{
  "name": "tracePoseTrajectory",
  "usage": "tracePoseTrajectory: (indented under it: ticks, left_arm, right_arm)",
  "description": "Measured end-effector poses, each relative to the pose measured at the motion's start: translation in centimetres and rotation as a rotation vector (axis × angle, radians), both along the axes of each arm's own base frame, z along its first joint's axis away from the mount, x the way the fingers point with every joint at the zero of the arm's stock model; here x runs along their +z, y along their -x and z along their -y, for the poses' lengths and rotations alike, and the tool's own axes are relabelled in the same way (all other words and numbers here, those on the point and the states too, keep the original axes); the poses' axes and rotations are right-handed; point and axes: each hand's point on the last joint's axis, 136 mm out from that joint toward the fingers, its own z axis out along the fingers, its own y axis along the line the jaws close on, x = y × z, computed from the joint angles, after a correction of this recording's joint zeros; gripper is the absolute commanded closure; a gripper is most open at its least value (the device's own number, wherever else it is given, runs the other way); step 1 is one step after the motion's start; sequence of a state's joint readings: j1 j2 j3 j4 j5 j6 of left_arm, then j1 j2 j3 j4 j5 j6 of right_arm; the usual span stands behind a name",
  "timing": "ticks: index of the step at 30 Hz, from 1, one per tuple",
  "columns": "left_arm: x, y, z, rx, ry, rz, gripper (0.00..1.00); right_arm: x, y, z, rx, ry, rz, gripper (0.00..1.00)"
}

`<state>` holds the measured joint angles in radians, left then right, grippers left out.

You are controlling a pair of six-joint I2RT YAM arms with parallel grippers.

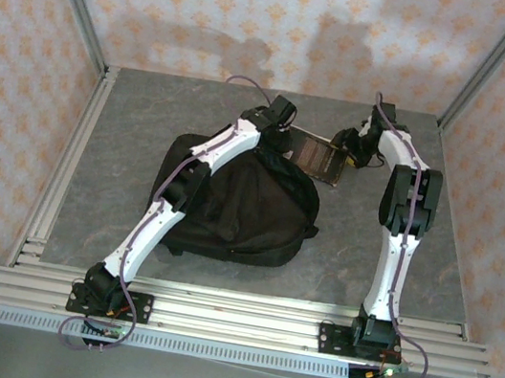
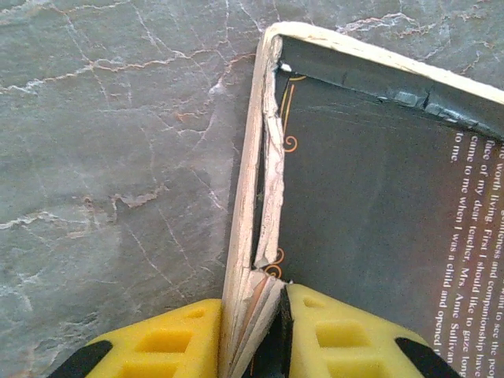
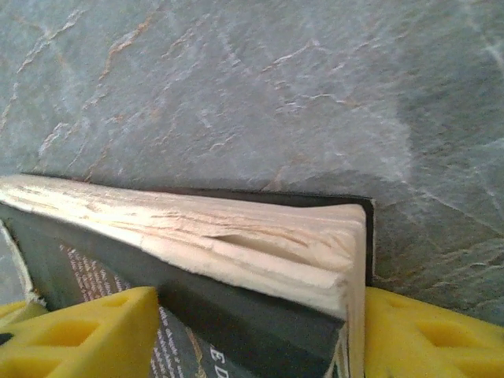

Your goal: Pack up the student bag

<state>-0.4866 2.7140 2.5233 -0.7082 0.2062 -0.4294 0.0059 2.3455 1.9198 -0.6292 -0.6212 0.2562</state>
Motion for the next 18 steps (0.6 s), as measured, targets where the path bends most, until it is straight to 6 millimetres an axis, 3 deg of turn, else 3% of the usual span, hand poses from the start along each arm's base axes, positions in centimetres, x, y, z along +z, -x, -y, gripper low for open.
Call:
tracePoseTrajectory:
  ticks: [4, 8, 9, 14, 18]
  left_arm:
    - [0.0, -0.1, -0.3, 0.01, 0.005, -0.004, 0.77]
    - [0.0, -0.4, -0.9, 0.022, 0.001, -0.003, 0.77]
    - [0.0, -0.5, -1.0, 0.024, 0.0, -0.002, 0.76]
    - [0.2, -0.4, -1.2, 0.052, 0.01, -0.013, 0.53]
    - [1.5, 0.4, -1.9, 0.097, 0.013, -0.059, 0.46]
  right_arm:
    - [0.2, 0.1, -0.7, 0.017, -0.049, 0.019, 0.53]
    - [0.9, 0.1, -0.7, 0.017, -0.086, 0.038, 0.82]
    - [1.1, 0.1, -0.6, 0.012, -0.088, 0.038, 0.86]
    - [2.9, 0.6, -0.8, 0.015, -0.076, 0.053, 0.93]
    - [4.6, 1.1, -1.0, -0.011, -0.041, 0.054, 0.95]
